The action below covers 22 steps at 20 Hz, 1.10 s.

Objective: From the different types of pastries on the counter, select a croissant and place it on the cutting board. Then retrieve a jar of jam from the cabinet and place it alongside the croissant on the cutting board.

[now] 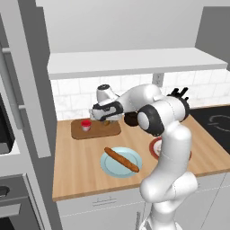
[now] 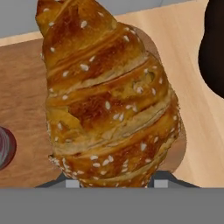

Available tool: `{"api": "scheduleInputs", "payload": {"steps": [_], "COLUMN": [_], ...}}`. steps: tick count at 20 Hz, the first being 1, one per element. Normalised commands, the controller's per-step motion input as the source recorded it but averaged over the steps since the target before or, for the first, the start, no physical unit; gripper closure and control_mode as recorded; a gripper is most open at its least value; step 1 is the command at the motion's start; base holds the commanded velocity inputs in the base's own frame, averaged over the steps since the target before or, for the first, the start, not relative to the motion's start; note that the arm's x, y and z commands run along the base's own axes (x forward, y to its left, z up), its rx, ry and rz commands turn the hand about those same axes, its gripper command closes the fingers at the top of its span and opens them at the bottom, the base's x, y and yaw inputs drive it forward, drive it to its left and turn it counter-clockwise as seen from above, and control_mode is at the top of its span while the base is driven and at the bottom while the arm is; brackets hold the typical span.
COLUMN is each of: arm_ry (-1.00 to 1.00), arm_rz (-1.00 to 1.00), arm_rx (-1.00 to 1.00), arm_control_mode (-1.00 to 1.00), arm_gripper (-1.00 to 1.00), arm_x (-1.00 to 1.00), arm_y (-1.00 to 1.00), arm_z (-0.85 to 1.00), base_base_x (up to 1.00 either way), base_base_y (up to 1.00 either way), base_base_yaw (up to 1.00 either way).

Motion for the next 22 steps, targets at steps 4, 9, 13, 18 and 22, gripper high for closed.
{"api": "scheduleInputs", "payload": {"steps": [4, 9, 13, 18, 22], "arm_ry": [0.00, -0.01, -0.01, 0.00, -0.01], "arm_rz": [-0.05, -0.06, -0.04, -0.02, -0.01], "arm_rx": [0.00, 0.00, 0.00, 0.00, 0.00], "arm_control_mode": [-1.00, -1.00, -1.00, -1.00, -1.00], "arm_gripper": [1.00, 1.00, 1.00, 1.00, -1.00], "arm_x": [0.23, 0.10, 0.20, 0.27, 0.07], "arm_y": [0.00, 0.01, 0.00, 0.00, 0.00], "arm_z": [-0.19, -0.34, -0.33, -0.23, -0.15], "base_base_x": [0.00, 0.00, 0.00, 0.00, 0.00], "base_base_y": [0.00, 0.00, 0.00, 0.00, 0.00], "base_base_yaw": [0.00, 0.00, 0.00, 0.00, 0.00]}}
